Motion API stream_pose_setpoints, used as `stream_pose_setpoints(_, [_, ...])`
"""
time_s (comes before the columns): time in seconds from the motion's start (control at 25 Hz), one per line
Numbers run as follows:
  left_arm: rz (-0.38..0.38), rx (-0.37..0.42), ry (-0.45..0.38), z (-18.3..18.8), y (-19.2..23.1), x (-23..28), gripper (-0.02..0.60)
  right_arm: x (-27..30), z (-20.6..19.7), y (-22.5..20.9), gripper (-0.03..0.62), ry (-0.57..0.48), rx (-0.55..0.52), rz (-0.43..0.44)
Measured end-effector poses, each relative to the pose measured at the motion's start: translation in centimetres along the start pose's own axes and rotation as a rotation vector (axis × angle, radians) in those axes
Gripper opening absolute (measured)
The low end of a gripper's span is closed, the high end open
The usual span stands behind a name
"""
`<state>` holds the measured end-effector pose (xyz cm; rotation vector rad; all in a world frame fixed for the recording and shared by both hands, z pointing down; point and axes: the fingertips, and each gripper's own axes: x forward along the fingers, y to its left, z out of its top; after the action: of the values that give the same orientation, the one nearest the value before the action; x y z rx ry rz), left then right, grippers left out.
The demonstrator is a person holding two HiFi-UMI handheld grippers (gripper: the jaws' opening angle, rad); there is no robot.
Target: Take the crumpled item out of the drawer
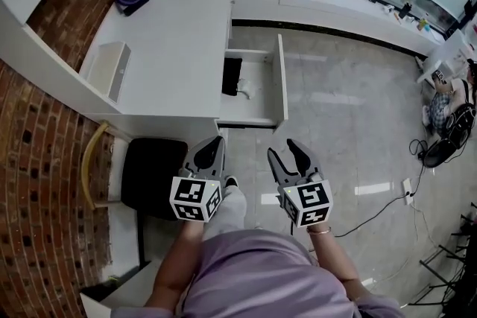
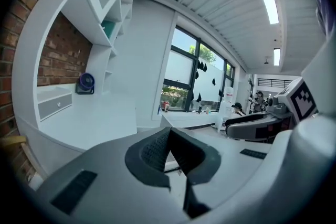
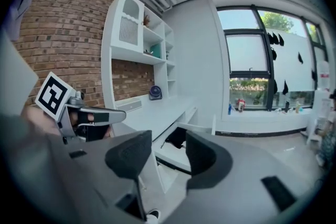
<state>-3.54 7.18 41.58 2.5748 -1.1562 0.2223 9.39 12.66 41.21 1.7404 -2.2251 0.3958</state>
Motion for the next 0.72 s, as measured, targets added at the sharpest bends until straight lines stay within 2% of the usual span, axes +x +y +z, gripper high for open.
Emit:
stream_pose_setpoints(0.32, [-0.025, -0.004, -0.002, 2.3, 5.8, 4.0, 0.002, 6.9, 1.9, -0.6, 0.201, 0.034, -0.026, -0.045])
stream_pose_setpoints(0.72, [-0.064, -0.008, 0.002, 3.6, 8.1, 7.8, 0.002, 11.5, 2.6, -2.1, 0.204, 0.081, -0.078, -0.075])
